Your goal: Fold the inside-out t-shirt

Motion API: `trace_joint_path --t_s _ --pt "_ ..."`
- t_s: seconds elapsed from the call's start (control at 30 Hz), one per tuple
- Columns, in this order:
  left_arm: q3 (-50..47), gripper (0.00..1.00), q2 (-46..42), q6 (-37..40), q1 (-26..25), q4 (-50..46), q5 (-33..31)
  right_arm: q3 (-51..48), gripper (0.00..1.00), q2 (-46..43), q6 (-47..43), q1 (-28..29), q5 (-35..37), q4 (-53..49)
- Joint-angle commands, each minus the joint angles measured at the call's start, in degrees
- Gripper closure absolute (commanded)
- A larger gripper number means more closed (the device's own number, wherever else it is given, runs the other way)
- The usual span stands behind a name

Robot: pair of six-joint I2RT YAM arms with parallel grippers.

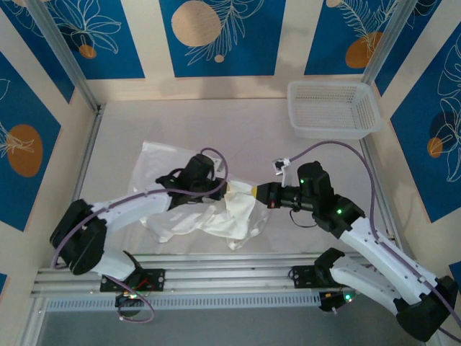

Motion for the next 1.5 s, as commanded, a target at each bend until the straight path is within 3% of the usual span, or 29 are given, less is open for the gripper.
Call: trace_joint_path --t_s 0.0,0.1,0.3,0.37,0.43,0.5,0.57,0.63,0.77,0.93,0.97,1.07,1.23,1.37,1.47 --pt "1.00 1.00 -7.25 2.09 3.92 -7.10 6.92 -2.54 1.00 -1.44 -3.15 -4.00 9.63 -9.06" --pt "2.32 1.00 -11.39 4.57 6.19 -12.08 11.86 -3.63 1.00 -1.14 -5.20 -5.60 11.24 -12.24" --pt "3.21 1.00 -10.51 6.03 6.46 -12.31 20.89 -5.80 0.97 -2.83 -6.41 -3.01 2.11 -2.73" --pt "2.85 1.00 -9.25 5.74 6.23 -10.79 22.83 -5.39 0.88 -2.36 -9.10 -0.12 0.68 -0.07" --pt "2.57 1.00 -8.56 5.75 5.60 -9.19 24.78 -4.28 0.67 -1.45 -13.63 3.59 1.53 1.16" --pt "2.96 1.00 -8.41 6.98 4.51 -9.18 25.56 -3.21 0.53 -0.52 -17.40 6.42 5.89 0.87" --pt "3.71 1.00 -8.60 9.00 3.39 -11.11 25.28 -2.98 0.48 0.09 -19.70 8.01 11.21 0.89" --pt "3.75 1.00 -9.55 11.22 2.43 -13.24 23.59 -3.78 0.46 0.23 -19.96 8.29 14.21 2.39" --pt "1.19 1.00 -13.31 12.14 2.22 -16.31 14.60 -5.81 0.45 0.71 -20.42 9.25 12.14 5.49" --pt "-2.18 0.94 -14.73 8.21 2.69 -23.19 -11.65 -7.53 0.46 1.61 -23.85 14.68 15.51 6.54" --pt "-2.62 0.92 -14.02 7.81 3.07 -23.48 -13.96 -7.57 0.47 1.82 -25.50 15.87 17.03 6.54" --pt "-3.31 0.84 -11.24 7.48 3.97 -21.13 -13.51 -7.96 0.49 2.68 -33.49 19.42 21.43 8.58" --pt "-2.64 0.61 -9.46 5.97 4.07 -19.65 -10.12 -7.45 0.51 6.05 -55.74 23.64 24.99 10.18" --pt "-5.53 0.55 -16.07 3.73 4.07 -18.83 -7.60 -5.07 0.47 11.72 -75.03 26.49 24.00 6.29" --pt "-8.60 0.53 -24.84 -0.43 4.07 -20.14 -8.06 0.44 0.47 18.51 -81.84 25.93 18.89 0.41"
